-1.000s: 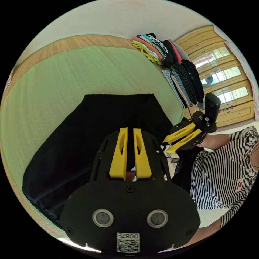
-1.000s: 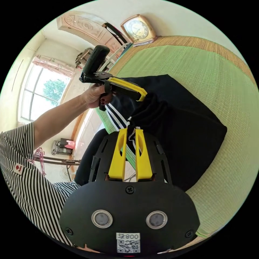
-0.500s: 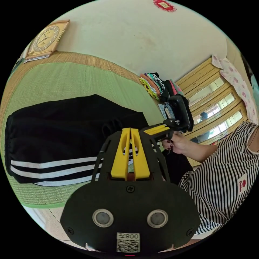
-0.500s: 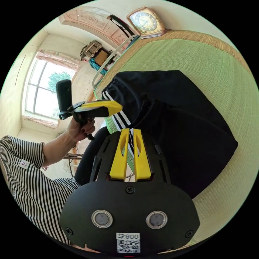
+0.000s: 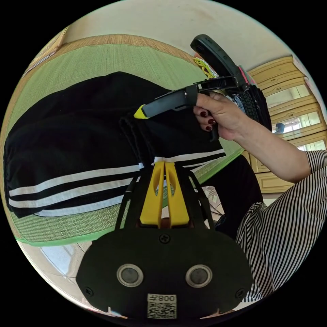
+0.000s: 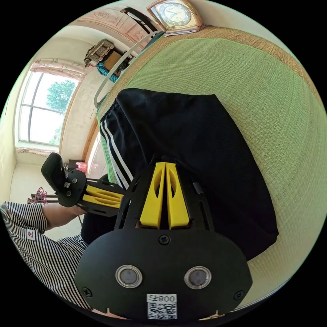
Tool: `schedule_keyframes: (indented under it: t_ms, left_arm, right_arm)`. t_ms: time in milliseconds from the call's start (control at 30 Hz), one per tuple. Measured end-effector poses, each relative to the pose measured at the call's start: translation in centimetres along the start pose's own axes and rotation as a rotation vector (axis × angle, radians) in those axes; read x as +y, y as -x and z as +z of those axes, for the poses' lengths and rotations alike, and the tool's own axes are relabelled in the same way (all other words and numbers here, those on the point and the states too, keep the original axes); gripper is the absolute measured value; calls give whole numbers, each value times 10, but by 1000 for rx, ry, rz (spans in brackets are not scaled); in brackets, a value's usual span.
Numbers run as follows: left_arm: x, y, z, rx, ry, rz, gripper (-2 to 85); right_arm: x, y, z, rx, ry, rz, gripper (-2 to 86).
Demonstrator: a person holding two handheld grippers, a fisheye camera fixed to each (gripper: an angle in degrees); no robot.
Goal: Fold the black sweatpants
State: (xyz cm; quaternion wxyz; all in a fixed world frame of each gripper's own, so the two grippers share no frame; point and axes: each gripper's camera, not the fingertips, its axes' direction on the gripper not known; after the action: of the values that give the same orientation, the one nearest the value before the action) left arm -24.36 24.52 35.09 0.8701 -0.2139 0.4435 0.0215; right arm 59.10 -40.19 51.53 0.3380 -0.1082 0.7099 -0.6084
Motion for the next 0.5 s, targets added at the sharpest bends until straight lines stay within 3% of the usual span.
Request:
schedule_keyframes:
  t_ms: [267, 400, 500]
  left_arm:
    - [22, -33, -13, -48, -82, 47, 6]
    - [21, -41, 11, -126, 57, 12, 5]
    - [26, -47, 14, -91, 31, -32, 6]
  right_arm:
    - [59, -20, -57, 66, -87, 62, 3]
    - [120, -48, -55, -5, -37, 198, 4]
    - [147, -61, -52, -80, -51, 264, 3]
